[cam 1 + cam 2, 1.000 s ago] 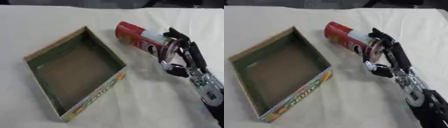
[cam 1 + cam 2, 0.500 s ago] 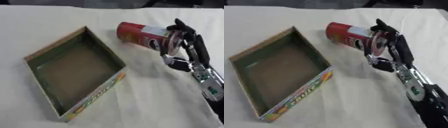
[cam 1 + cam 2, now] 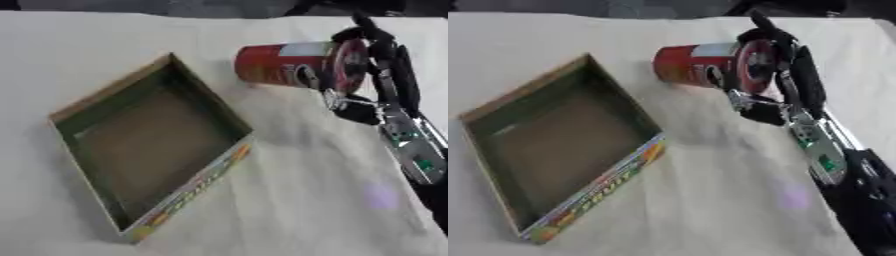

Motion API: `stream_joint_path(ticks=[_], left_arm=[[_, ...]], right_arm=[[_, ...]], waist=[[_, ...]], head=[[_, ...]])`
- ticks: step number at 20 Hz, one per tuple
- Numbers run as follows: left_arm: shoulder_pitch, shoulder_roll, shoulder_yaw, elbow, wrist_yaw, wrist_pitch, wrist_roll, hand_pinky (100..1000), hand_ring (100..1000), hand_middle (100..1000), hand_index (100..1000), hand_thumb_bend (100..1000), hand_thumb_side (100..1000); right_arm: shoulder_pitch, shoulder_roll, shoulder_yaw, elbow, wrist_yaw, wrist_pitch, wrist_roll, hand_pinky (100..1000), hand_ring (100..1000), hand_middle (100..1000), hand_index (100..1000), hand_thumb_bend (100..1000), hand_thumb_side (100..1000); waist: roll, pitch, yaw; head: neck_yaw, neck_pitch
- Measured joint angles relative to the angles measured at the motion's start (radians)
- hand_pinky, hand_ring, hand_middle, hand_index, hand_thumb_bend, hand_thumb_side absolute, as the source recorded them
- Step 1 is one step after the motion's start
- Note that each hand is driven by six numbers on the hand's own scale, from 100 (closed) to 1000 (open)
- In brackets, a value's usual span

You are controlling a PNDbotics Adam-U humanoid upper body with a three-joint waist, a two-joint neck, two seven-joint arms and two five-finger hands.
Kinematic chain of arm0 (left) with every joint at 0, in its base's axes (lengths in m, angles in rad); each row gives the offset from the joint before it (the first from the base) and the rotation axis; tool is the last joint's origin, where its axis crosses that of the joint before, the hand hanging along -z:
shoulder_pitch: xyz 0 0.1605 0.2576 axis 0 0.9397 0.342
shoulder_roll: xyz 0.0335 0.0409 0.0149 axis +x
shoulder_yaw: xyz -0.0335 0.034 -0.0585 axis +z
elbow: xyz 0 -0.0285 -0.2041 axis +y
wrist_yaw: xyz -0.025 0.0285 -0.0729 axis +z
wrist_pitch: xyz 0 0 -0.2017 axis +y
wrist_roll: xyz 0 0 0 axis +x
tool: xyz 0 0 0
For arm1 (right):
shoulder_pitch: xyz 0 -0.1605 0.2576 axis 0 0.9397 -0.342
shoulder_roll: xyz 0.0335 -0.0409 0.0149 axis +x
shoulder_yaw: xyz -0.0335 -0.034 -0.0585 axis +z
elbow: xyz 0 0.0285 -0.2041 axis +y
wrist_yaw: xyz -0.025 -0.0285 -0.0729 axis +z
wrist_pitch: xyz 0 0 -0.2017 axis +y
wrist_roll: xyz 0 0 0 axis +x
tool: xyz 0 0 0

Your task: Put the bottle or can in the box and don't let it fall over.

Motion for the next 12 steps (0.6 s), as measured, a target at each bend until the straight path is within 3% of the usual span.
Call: stream_joint_path(ticks=[12], left_arm=[[0.003, 0.000, 0.000, 0.001, -0.001, -0.002, 0.001, 511, 812, 988, 796, 189, 864]], right_arm=[[-0.075, -0.002, 0.010, -0.052, -0.004, 0.015, -0.015, 100, 126, 100, 110, 100, 100]], waist=[[0.000, -0.018, -0.005]], head=[[0.004, 0.001]])
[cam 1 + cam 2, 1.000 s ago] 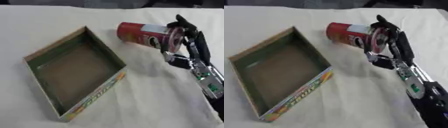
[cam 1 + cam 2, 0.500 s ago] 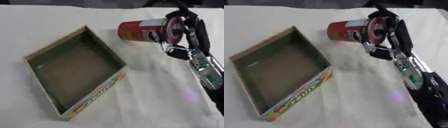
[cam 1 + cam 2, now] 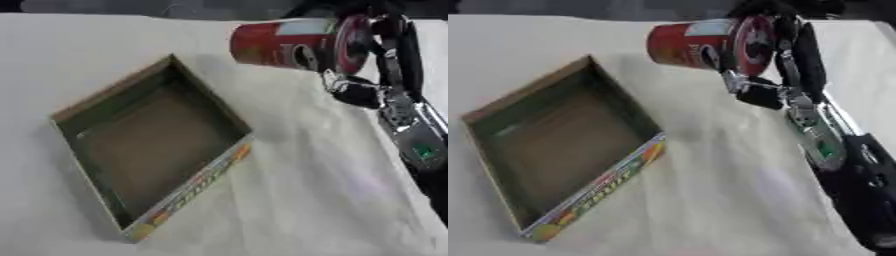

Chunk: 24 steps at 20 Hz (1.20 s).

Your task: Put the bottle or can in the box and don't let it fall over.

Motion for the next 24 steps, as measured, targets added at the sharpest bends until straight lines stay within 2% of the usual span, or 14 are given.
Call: stream_joint_path(ticks=[7, 8, 9, 14, 21, 22, 23, 24], left_arm=[[0.006, 0.000, 0.000, 0.000, -0.005, -0.002, -0.001, 511, 811, 987, 796, 191, 863], [0.006, 0.000, 0.000, 0.001, -0.005, -0.002, -0.002, 512, 811, 987, 796, 191, 867], [0.006, 0.000, 0.000, 0.001, -0.005, -0.003, -0.002, 512, 811, 986, 796, 191, 862], [0.006, 0.000, 0.000, 0.001, -0.013, -0.005, -0.005, 512, 811, 986, 796, 192, 862], [0.006, 0.000, 0.000, 0.001, -0.019, -0.009, -0.009, 513, 811, 985, 796, 194, 861], [0.006, 0.000, 0.000, 0.001, -0.021, -0.009, -0.009, 513, 811, 985, 796, 194, 861], [0.006, 0.000, 0.000, 0.001, -0.022, -0.009, -0.009, 512, 811, 985, 796, 195, 861], [0.006, 0.000, -0.001, 0.001, -0.023, -0.009, -0.009, 512, 811, 985, 796, 195, 861]], right_arm=[[-0.067, -0.002, 0.031, -0.035, -0.026, 0.001, -0.001, 100, 112, 100, 100, 100, 100], [-0.078, 0.002, 0.039, -0.043, -0.034, -0.001, 0.001, 100, 113, 100, 100, 135, 100], [-0.089, 0.006, 0.049, -0.049, -0.045, -0.005, 0.005, 100, 115, 100, 100, 100, 100], [-0.128, 0.045, 0.108, -0.061, -0.107, -0.040, 0.040, 100, 127, 100, 104, 100, 100], [-0.140, 0.097, 0.173, -0.058, -0.209, -0.098, 0.098, 100, 168, 100, 125, 100, 100], [-0.144, 0.105, 0.181, -0.055, -0.224, -0.107, 0.107, 100, 171, 100, 127, 142, 100], [-0.147, 0.113, 0.189, -0.054, -0.239, -0.116, 0.116, 100, 179, 100, 130, 100, 100], [-0.151, 0.120, 0.196, -0.051, -0.254, -0.124, 0.125, 100, 184, 100, 133, 100, 100]], waist=[[0.000, -0.016, -0.004], [0.000, -0.023, -0.005], [0.000, -0.028, -0.006], [0.000, -0.041, -0.008], [-0.009, -0.054, -0.009], [-0.010, -0.054, -0.007], [-0.011, -0.055, -0.006], [-0.013, -0.055, -0.005]], head=[[0.002, 0.003], [0.003, 0.006], [0.004, 0.008], [0.009, 0.016], [0.014, 0.024], [0.014, 0.026], [0.014, 0.027], [0.014, 0.027]])
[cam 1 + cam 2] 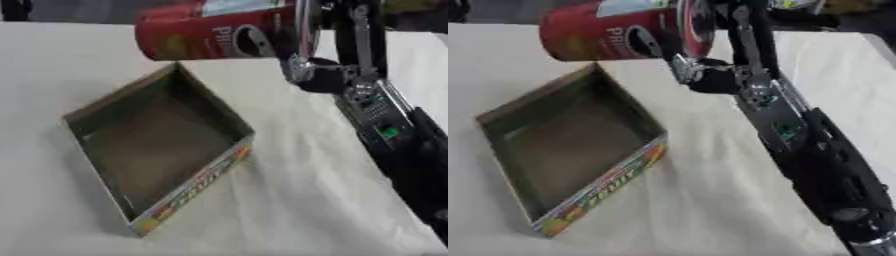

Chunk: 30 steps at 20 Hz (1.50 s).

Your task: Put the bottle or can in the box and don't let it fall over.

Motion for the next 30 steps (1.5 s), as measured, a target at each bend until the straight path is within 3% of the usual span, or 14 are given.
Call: stream_joint_path(ticks=[5, 7, 8, 9, 11, 12, 13, 15, 16, 22, 30], left_arm=[[0.000, 0.000, 0.000, 0.000, 0.000, 0.000, 0.000, 512, 811, 985, 796, 196, 862], [0.000, 0.000, 0.000, 0.000, 0.000, 0.000, 0.000, 512, 810, 985, 796, 196, 863], [0.000, 0.000, 0.000, 0.000, 0.000, -0.001, 0.000, 512, 811, 985, 796, 196, 863], [0.000, 0.000, 0.000, 0.000, 0.000, -0.001, 0.001, 512, 811, 985, 796, 196, 864], [0.000, 0.000, 0.000, 0.000, -0.001, -0.002, 0.002, 512, 811, 985, 796, 197, 864], [0.000, 0.000, 0.000, 0.000, -0.001, -0.002, 0.002, 512, 811, 985, 796, 197, 865], [0.000, 0.000, 0.000, 0.000, -0.001, -0.002, 0.002, 512, 811, 986, 796, 197, 866], [0.000, 0.000, 0.000, 0.000, -0.001, -0.002, 0.002, 513, 811, 985, 796, 197, 866], [0.001, 0.000, 0.000, 0.000, -0.001, -0.002, 0.002, 513, 811, 985, 797, 197, 865], [0.001, 0.000, 0.000, 0.002, -0.001, -0.002, 0.003, 513, 812, 985, 797, 198, 866], [0.001, 0.000, 0.000, 0.002, -0.001, -0.002, 0.003, 513, 814, 986, 797, 199, 867]], right_arm=[[-0.003, 0.028, 0.034, 0.022, -0.070, -0.014, 0.060, 100, 243, 100, 165, 100, 100], [-0.004, 0.036, 0.048, 0.036, -0.099, -0.009, 0.092, 100, 356, 197, 266, 100, 100], [-0.004, 0.039, 0.054, 0.047, -0.110, -0.002, 0.116, 239, 542, 399, 443, 340, 100], [-0.003, 0.040, 0.059, 0.058, -0.111, 0.011, 0.149, 517, 771, 617, 596, 100, 100], [0.001, 0.040, 0.065, 0.080, -0.084, 0.048, 0.250, 765, 1000, 868, 800, 110, 100], [0.002, 0.040, 0.065, 0.089, -0.055, 0.068, 0.311, 806, 1000, 924, 859, 100, 100], [0.005, 0.040, 0.063, 0.094, -0.026, 0.086, 0.364, 854, 1000, 987, 919, 100, 168], [0.009, 0.040, 0.054, 0.096, 0.021, 0.114, 0.436, 878, 1000, 999, 951, 100, 347], [0.009, 0.040, 0.047, 0.096, 0.041, 0.127, 0.457, 883, 1000, 1000, 960, 100, 386], [0.018, 0.038, 0.026, 0.094, 0.123, 0.178, 0.492, 894, 1000, 1000, 961, 100, 404], [0.018, 0.038, 0.026, 0.094, 0.161, 0.192, 0.494, 899, 1000, 1000, 974, 100, 439]], waist=[[-0.007, -0.003, 0.007], [-0.009, -0.003, 0.010], [-0.011, -0.004, 0.010], [-0.012, -0.004, 0.010], [-0.013, -0.004, 0.010], [-0.013, -0.004, 0.010], [-0.013, -0.004, 0.010], [-0.013, -0.004, 0.009], [-0.013, -0.004, 0.009], [-0.013, -0.004, 0.013], [-0.013, -0.004, 0.020]], head=[[-0.002, 0.001], [-0.003, 0.003], [-0.004, 0.004], [-0.004, 0.004], [-0.005, 0.004], [-0.005, 0.005], [-0.005, 0.005], [-0.004, 0.005], [-0.004, 0.005], [-0.004, 0.007], [-0.004, 0.007]])
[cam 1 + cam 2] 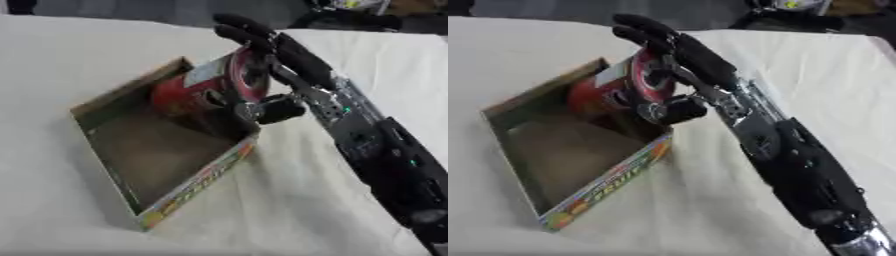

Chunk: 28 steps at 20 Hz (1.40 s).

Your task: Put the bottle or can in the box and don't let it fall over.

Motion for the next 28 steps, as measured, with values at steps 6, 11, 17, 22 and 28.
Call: stream_joint_path(ticks=[6, 11, 17, 22, 28], left_arm=[[0.000, 0.000, 0.000, 0.000, 0.000, 0.000, 0.000, 514, 814, 985, 797, 199, 867], [0.000, 0.000, 0.000, 0.000, 0.000, 0.000, 0.000, 514, 814, 985, 797, 199, 868], [0.000, 0.000, 0.000, 0.000, 0.000, 0.000, 0.000, 515, 814, 985, 797, 199, 867], [0.000, 0.000, 0.000, 0.000, 0.000, 0.000, 0.000, 515, 814, 985, 798, 199, 867], [0.002, 0.000, 0.000, 0.000, -0.001, 0.000, 0.000, 515, 807, 984, 796, 197, 865]], right_arm=[[-0.001, 0.000, -0.004, 0.000, -0.009, 0.000, -0.003, 926, 1000, 1000, 993, 100, 579], [-0.001, 0.000, -0.006, 0.000, -0.024, 0.003, -0.006, 933, 1000, 1000, 990, 100, 586], [-0.002, 0.000, -0.008, 0.000, -0.033, 0.005, -0.005, 930, 1000, 1000, 985, 100, 565], [-0.005, 0.000, -0.012, 0.000, -0.035, 0.011, -0.008, 925, 1000, 1000, 982, 100, 556], [0.003, -0.001, -0.036, -0.015, -0.075, 0.040, -0.044, 727, 1000, 926, 899, 100, 414]], waist=[[0.000, 0.000, 0.000], [0.000, 0.000, 0.000], [0.000, 0.000, -0.002], [0.000, 0.000, -0.002], [0.000, 0.000, -0.015]], head=[[0.000, 0.000], [0.000, 0.000], [-0.001, 0.000], [-0.001, 0.000], [-0.019, -0.003]])
